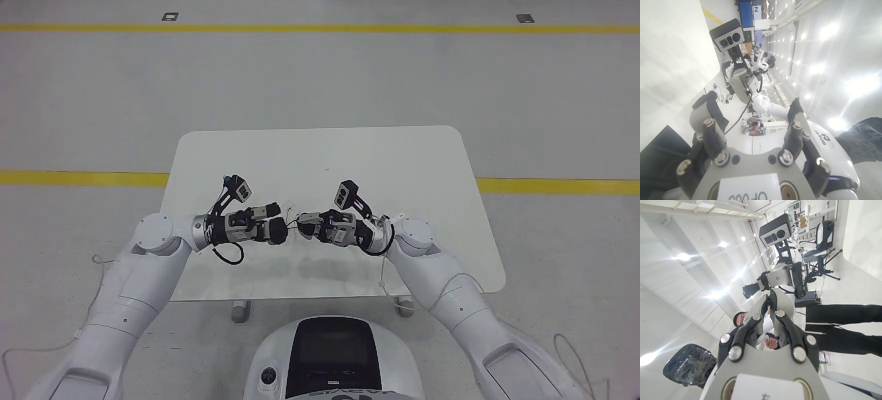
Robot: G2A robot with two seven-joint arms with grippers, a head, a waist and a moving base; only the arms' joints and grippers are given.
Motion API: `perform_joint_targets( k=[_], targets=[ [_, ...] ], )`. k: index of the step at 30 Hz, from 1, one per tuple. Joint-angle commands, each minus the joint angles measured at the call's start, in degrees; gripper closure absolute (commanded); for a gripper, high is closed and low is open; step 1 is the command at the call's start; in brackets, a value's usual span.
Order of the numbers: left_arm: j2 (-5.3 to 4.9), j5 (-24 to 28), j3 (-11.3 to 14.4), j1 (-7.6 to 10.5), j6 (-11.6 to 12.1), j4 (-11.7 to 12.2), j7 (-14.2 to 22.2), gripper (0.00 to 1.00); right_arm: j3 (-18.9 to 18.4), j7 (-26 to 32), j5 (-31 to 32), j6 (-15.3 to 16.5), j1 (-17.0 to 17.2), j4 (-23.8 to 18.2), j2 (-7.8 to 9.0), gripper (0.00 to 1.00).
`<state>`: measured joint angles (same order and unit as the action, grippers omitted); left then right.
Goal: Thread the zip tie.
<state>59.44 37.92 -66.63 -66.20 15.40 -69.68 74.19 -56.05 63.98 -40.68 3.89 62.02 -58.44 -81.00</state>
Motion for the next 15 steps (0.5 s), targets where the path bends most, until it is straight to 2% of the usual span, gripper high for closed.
perform_joint_targets(
  k=[1,5,10,12,15],
  targets=[
    [0.0,0.0,0.0,0.0,0.0,0.0,0.0,0.0,-0.1,-1.1,-0.4,-0.1,0.6,-0.8,-0.02,1.0],
    [0.02,-0.6,0.5,-0.7,-0.5,-1.3,-2.3,0.0,-1.0,-2.5,-2.6,0.0,2.1,-2.8,0.11,1.0],
    [-0.07,-0.8,0.9,-1.01,-1.1,-1.5,-2.9,0.0,-1.7,-4.6,-5.0,0.2,3.2,-3.8,0.02,1.0],
    [-0.12,-1.5,0.9,-0.97,-0.9,-1.4,-3.6,0.0,-1.9,-6.6,-3.4,1.2,3.1,-3.9,0.13,1.0],
    [-0.12,-1.5,0.9,-0.97,-0.9,-1.4,-3.6,0.0,-1.9,-6.6,-3.4,1.2,3.1,-3.9,0.13,1.0]
  ],
)
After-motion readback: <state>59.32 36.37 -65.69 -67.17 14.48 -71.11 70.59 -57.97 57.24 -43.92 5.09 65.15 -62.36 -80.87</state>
